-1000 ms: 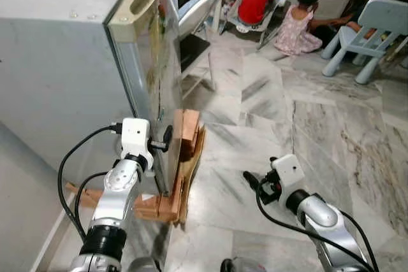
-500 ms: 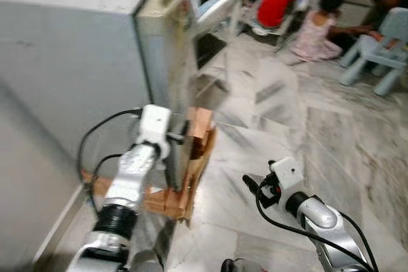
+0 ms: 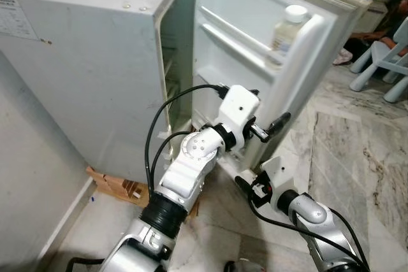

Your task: Restocking fridge

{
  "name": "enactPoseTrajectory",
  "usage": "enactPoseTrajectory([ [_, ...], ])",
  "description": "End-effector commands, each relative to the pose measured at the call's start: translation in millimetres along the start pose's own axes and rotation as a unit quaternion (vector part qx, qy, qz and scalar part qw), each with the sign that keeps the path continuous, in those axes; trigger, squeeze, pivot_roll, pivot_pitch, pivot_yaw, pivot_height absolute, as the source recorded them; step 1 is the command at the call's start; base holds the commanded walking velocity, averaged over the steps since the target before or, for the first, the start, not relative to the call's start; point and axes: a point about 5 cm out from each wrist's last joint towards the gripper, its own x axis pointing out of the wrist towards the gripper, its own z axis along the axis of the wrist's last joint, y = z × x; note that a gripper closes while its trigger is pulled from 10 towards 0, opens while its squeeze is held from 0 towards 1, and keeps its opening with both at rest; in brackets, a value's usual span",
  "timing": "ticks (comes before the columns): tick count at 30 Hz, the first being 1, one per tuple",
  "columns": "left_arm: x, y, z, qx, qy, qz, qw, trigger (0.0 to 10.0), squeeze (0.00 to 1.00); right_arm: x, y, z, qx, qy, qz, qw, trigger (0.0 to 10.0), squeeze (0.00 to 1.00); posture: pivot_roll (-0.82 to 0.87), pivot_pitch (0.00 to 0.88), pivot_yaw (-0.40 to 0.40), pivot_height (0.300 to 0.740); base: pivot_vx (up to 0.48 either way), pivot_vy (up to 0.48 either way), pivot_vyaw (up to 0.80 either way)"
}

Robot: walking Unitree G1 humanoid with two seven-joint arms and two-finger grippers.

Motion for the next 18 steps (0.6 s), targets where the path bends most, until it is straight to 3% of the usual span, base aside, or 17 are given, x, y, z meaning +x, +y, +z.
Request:
enactPoseTrajectory([
  [1, -5.5, 11.5, 8, 0.004, -0.014, 0.013, 1.000, 10.0, 0.00, -0.5, -2.5, -1, 0.005, 0.000, -0.006, 1.000, 10.0, 0.00, -0.01, 0.036, -0.034, 0.740, 0.000, 0.000, 0.00],
  [3, -20.3, 25.5, -5, 0.006, 0.005, 0.048, 0.999, 10.0, 0.00, -0.6, -2.1, -1, 0.004, 0.001, -0.007, 1.000, 10.0, 0.00, -0.01, 0.037, -0.035, 0.740, 0.000, -0.296, 0.00],
  [7, -38.0, 35.4, -17, -0.002, 0.022, 0.082, 0.996, 10.0, 0.00, -1.5, -2.4, -2, 0.003, 0.002, -0.006, 1.000, 10.0, 0.00, -0.01, 0.039, -0.039, 0.740, 0.000, -0.394, -0.34],
  [9, -55.9, 42.2, -26, -0.006, 0.036, 0.113, 0.993, 10.0, 0.00, -1.7, -2.4, -1, 0.002, 0.001, -0.006, 1.000, 10.0, 0.00, -0.01, 0.039, -0.039, 0.740, 0.000, -0.469, 0.00],
  [12, -66.4, 45.4, -31, 0.006, 0.050, 0.127, 0.991, 10.0, 0.00, -2.1, -3.0, -1, 0.001, 0.000, -0.005, 1.000, 10.0, 0.00, 0.00, 0.040, -0.040, 0.740, 0.000, -0.469, 0.00],
  [18, -105.4, 64.8, -40, 0.048, 0.089, 0.189, 0.977, 10.0, 0.00, 0.8, -4.1, 4, -0.020, -0.005, -0.011, 1.000, 10.0, 0.00, 0.02, 0.051, -0.025, 0.740, 0.000, -0.458, 0.00],
])
